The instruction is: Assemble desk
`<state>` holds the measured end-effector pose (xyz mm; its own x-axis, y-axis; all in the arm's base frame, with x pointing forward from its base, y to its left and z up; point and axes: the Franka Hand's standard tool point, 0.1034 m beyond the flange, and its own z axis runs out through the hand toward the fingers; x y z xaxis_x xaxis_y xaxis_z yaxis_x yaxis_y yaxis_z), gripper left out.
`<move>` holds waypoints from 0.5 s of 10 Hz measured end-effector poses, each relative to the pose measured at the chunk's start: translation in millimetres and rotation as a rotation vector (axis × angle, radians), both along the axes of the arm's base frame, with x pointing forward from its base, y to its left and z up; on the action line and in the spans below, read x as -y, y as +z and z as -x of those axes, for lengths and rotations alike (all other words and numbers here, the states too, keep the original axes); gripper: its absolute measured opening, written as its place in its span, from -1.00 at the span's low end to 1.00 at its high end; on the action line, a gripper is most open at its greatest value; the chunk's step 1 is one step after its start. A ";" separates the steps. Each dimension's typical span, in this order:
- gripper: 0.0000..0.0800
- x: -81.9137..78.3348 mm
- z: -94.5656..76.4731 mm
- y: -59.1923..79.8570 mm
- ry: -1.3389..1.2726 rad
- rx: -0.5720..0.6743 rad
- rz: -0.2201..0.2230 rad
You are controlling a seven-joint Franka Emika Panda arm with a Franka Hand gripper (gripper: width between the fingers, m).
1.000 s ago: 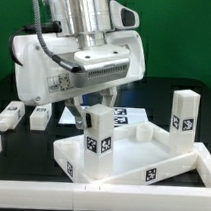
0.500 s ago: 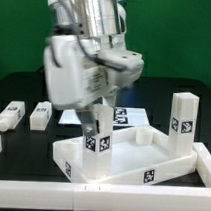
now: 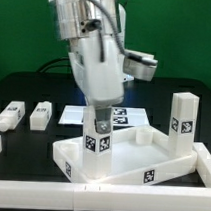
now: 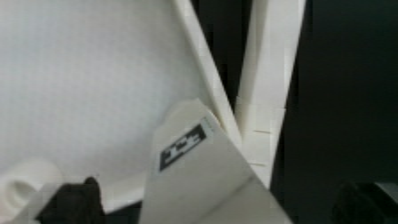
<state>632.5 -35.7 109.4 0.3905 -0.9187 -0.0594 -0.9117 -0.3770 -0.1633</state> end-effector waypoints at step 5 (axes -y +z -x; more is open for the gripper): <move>0.62 -2.8 0.2 -0.5 0.476 0.038 0.090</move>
Offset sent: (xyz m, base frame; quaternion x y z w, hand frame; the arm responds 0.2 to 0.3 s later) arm 0.0000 0.0000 0.0000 0.0000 0.0000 -0.1296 0.9916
